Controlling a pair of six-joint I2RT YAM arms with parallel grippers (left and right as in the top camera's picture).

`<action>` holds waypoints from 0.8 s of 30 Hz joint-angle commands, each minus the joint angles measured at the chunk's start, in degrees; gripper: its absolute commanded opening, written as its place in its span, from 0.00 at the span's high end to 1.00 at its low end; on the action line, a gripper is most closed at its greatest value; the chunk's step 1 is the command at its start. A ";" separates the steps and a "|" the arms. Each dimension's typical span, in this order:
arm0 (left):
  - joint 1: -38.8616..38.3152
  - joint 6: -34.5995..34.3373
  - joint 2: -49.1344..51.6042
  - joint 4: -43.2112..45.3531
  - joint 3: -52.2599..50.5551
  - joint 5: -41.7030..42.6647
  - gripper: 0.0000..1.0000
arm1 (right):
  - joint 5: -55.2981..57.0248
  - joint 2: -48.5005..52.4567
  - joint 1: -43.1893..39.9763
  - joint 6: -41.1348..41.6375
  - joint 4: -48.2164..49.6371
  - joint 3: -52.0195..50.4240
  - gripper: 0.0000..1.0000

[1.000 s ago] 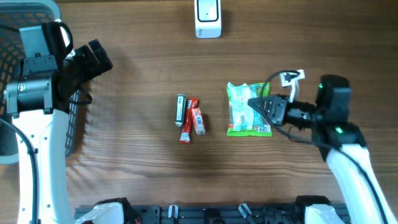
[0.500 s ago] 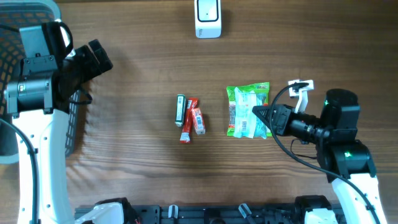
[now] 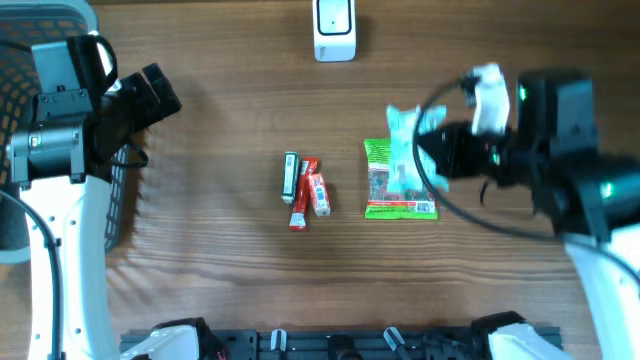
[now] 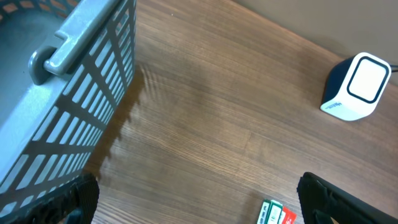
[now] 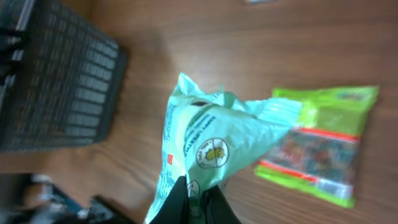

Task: Scan the item barcode
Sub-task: 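Raise the held pack upward toward the white scanner, then hold the mint-green pack under the white scanner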

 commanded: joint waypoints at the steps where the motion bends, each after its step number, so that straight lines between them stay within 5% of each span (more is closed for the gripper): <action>1: 0.22 1.16 -0.39 0.15 0.57 -0.37 0.00 | 10.23 8.72 2.89 -7.61 -2.54 14.25 0.96; 9: 0.22 1.16 -0.39 0.15 0.57 -0.35 0.00 | 41.55 22.88 15.78 -23.30 6.97 30.01 0.96; 15: 0.22 1.16 -0.39 0.15 0.57 -0.37 0.00 | 52.15 33.55 22.51 -51.39 21.97 29.94 0.96; 24: 0.22 1.16 -0.39 0.15 0.57 -0.37 0.00 | 66.60 55.04 23.61 -90.25 59.06 29.92 0.96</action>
